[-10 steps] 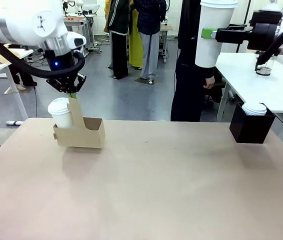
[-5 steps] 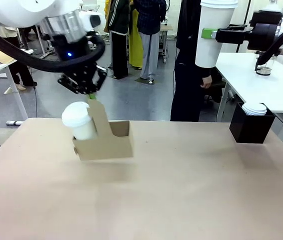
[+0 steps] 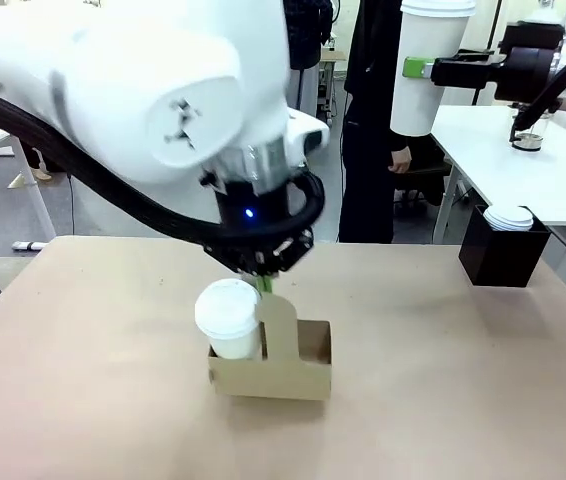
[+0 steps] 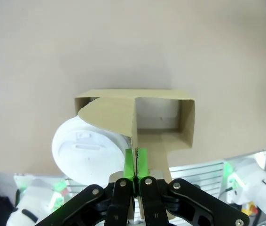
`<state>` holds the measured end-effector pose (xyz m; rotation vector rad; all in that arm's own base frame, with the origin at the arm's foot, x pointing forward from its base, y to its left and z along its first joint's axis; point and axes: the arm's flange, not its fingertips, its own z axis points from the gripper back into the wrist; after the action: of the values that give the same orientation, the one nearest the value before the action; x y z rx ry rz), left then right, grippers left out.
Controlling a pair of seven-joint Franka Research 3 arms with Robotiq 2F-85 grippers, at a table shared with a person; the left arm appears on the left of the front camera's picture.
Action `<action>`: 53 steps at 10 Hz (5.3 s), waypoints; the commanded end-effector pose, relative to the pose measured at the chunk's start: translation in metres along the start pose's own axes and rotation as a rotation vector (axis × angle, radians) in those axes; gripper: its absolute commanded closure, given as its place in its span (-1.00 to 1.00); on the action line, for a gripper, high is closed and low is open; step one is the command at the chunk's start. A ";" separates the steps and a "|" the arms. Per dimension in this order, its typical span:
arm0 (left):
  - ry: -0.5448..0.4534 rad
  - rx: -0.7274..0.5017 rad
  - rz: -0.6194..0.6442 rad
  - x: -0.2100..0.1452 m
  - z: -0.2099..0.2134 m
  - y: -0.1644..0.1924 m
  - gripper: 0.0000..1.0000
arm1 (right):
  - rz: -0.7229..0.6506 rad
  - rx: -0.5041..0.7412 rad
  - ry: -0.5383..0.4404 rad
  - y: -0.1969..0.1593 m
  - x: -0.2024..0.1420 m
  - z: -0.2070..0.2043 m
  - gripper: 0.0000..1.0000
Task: Pour a drink into a cup and package it in a carrier.
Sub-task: Position the Cup Carrier in the center of the table, then insert the held 600 ml Paper Cup into the Cup Carrier.
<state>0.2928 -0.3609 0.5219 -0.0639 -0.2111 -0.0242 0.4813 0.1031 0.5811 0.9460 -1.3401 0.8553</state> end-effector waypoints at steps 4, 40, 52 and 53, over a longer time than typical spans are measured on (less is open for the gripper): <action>0.012 0.024 -0.004 0.017 -0.034 -0.022 0.96 | 0.000 -0.005 -0.017 0.001 0.005 -0.002 -0.60; -0.069 -0.340 -1.088 0.158 -0.088 0.347 -1.00 | -0.087 0.675 0.027 0.158 -0.236 -0.082 -0.60; -0.069 -0.340 -1.088 0.158 -0.088 0.347 -1.00 | -0.012 0.670 -0.002 0.162 -0.311 -0.072 -0.60; -0.069 -0.340 -1.088 0.158 -0.088 0.347 -1.00 | -0.007 0.664 -0.008 0.162 -0.318 -0.072 -0.60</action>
<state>0.4789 -0.0243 0.4489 -0.2756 -0.2695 -1.1549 0.3449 0.2416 0.2802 1.4658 -1.0119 1.3220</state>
